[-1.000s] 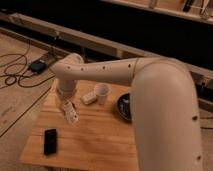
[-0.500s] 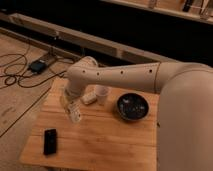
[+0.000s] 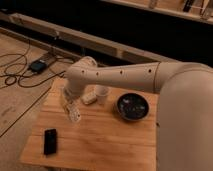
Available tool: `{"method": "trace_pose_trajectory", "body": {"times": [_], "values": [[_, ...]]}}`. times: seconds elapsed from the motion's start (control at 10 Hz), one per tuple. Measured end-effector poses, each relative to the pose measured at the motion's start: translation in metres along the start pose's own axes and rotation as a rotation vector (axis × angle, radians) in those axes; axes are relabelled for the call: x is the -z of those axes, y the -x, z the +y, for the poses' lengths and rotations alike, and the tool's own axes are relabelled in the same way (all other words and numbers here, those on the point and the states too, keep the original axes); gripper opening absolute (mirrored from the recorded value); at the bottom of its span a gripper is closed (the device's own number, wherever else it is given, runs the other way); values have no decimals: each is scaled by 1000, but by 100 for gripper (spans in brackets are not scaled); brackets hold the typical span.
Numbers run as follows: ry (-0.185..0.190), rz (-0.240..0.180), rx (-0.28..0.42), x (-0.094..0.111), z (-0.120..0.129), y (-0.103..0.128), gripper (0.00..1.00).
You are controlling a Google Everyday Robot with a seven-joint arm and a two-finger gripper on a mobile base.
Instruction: Stand the bottle upright
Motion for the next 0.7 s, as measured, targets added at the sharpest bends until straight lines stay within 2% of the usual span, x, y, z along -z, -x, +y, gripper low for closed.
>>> {"method": "trace_pose_trajectory", "body": {"times": [0.1, 0.3, 0.4, 0.6, 0.7], "values": [[-2, -19, 6, -1, -1, 2, 0], [-8, -127, 38, -2, -6, 13, 0], [-9, -194, 62, 0, -8, 15, 0], [0, -300, 106, 1, -8, 10, 0], [4, -329, 120, 1, -8, 5, 0]]}}
